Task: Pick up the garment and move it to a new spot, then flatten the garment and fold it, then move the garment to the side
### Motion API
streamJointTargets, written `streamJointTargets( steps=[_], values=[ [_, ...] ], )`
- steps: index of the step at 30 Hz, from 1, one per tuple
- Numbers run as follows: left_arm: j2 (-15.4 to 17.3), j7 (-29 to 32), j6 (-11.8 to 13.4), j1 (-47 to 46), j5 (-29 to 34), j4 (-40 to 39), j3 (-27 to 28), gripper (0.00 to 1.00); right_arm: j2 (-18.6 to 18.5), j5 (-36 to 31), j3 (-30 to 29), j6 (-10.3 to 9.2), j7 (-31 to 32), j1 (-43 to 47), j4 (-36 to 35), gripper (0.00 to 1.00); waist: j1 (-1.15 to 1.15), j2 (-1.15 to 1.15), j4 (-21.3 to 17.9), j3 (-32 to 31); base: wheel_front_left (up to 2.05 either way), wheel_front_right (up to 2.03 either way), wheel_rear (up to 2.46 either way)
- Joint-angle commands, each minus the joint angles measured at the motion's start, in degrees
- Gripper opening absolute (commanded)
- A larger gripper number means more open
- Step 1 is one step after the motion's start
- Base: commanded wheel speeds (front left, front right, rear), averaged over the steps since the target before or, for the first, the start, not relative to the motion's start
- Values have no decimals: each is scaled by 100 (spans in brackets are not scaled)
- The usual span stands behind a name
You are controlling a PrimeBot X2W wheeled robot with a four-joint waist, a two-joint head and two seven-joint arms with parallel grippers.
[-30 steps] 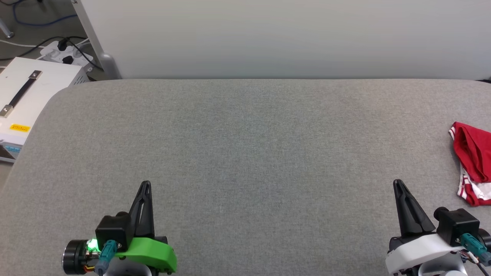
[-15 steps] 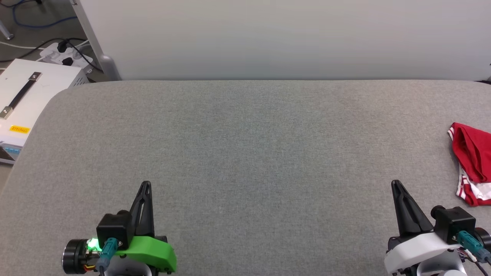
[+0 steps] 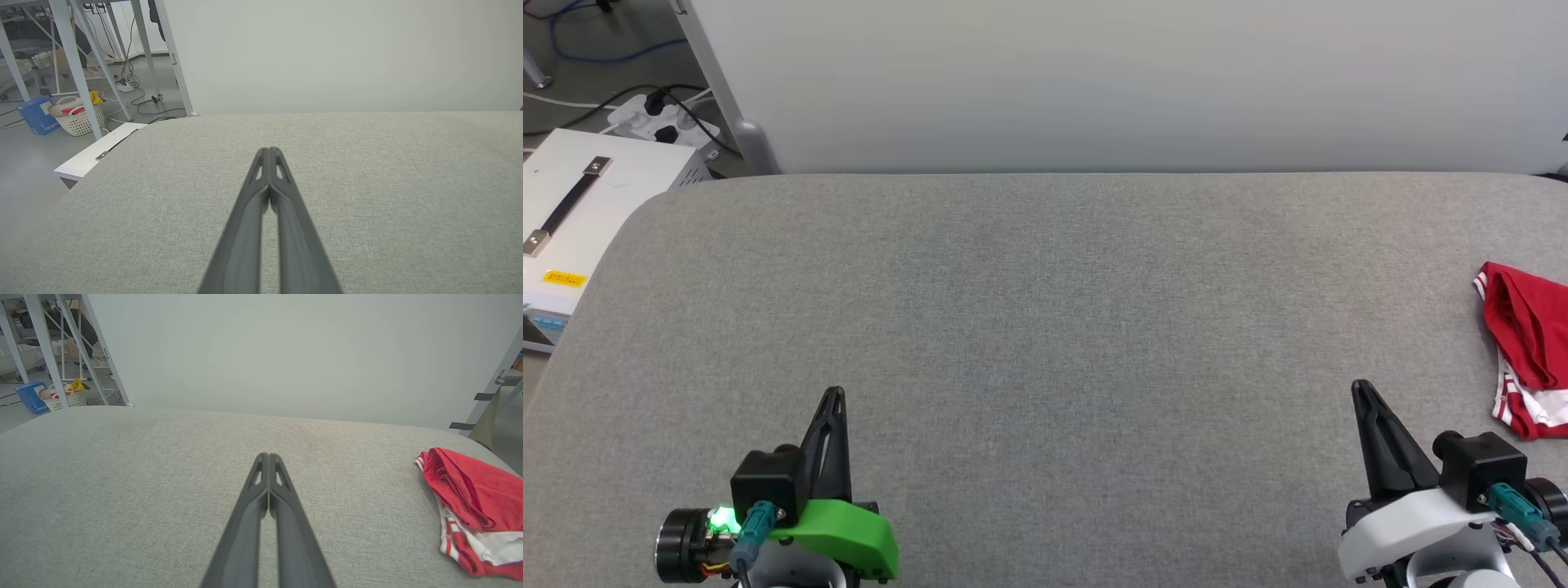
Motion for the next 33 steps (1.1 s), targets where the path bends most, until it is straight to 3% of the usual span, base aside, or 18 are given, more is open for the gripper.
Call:
streamJointTargets(
  steps=[1,33],
  values=[
    [-26,33,46,-80,45,-38,27,0,17,-54,-5,-2,33,-73,-44,0,0,0,-1,-3,0,0,0],
    [-60,446,84,-139,175,-151,79,0,90,-325,-9,-3,449,-155,-156,0,0,0,-30,-68,0,0,0]
  ],
)
